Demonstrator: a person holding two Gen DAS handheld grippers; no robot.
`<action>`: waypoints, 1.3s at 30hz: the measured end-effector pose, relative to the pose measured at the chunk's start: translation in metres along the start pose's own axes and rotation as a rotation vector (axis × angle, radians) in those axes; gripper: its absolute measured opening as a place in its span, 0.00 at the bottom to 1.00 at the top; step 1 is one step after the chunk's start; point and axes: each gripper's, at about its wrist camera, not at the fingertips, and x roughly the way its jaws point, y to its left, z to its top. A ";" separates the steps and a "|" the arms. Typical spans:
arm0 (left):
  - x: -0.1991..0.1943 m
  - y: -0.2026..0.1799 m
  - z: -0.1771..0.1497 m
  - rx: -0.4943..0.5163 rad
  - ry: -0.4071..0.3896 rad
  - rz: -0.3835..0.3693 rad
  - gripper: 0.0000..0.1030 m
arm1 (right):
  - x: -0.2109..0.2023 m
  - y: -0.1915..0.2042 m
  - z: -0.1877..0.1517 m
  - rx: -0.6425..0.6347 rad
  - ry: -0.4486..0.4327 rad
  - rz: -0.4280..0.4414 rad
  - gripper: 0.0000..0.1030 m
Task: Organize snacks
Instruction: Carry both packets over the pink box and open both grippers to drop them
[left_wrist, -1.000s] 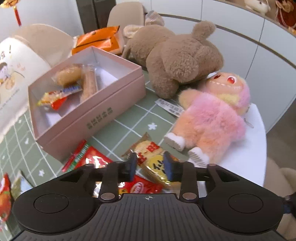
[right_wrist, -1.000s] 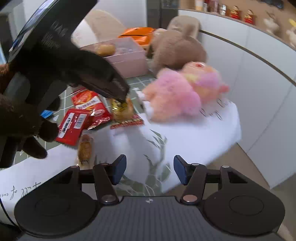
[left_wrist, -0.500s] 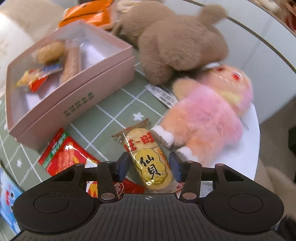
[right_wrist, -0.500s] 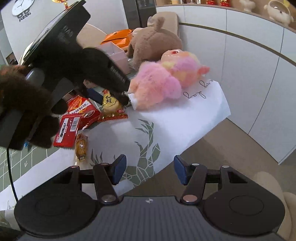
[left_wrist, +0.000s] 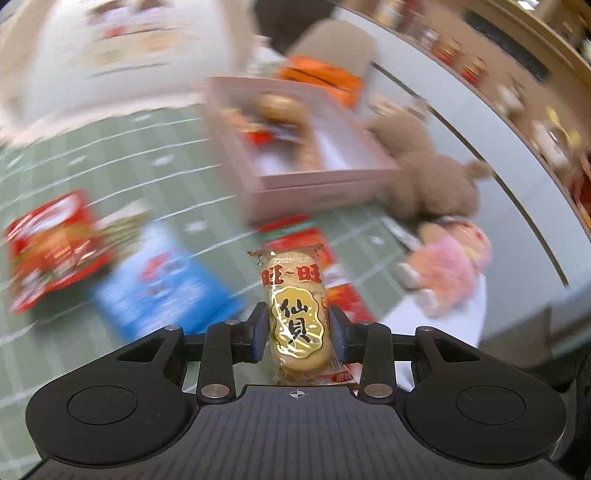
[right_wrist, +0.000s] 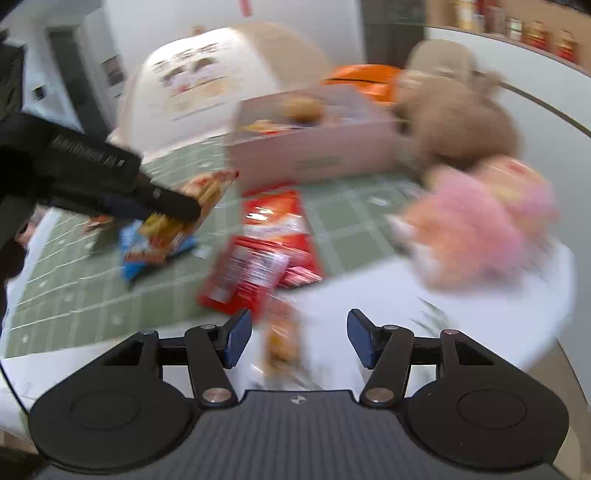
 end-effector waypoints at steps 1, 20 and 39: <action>-0.005 0.011 -0.001 -0.032 -0.004 0.007 0.38 | 0.009 0.008 0.007 0.006 0.015 0.011 0.57; -0.029 0.041 -0.024 -0.155 -0.036 -0.031 0.38 | 0.020 0.048 0.041 -0.209 0.006 -0.089 0.47; 0.018 0.027 0.110 -0.174 -0.310 -0.193 0.39 | -0.070 -0.029 0.117 -0.080 -0.237 -0.279 0.51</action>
